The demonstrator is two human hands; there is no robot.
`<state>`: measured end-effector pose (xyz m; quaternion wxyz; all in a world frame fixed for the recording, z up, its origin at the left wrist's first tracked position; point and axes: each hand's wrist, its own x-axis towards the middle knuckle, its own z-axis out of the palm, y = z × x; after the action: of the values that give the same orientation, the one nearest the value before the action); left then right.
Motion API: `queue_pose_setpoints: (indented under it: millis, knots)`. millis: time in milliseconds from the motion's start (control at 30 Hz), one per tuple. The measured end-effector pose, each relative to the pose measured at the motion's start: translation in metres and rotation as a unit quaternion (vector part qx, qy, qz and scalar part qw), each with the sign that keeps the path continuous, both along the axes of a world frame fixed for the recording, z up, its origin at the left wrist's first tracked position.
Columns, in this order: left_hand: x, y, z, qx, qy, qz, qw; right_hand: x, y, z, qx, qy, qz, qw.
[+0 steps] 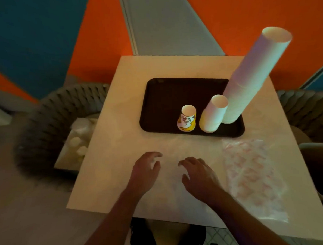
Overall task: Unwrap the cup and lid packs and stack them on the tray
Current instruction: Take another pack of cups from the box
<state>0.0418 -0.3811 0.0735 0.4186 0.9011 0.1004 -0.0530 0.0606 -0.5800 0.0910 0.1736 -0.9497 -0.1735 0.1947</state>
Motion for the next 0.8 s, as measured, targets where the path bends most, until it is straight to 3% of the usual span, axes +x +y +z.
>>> queue_pose_setpoints:
  millis: [400, 633, 800]
  knots:
    - [-0.036, 0.224, -0.009, -0.036, 0.009, 0.224, 0.974, 0.038, 0.219, -0.011, 0.027, 0.008, 0.107, 0.994]
    - [-0.026, 0.326, -0.041, -0.001, 0.064, 0.262, 0.963, 0.067, 0.305, -0.030, -0.035, 0.003, 0.134, 0.990]
    - [0.003, 0.368, -0.066, 0.006, 0.112, 0.264, 0.958, 0.064, 0.313, -0.040, -0.113, 0.027, 0.134, 0.984]
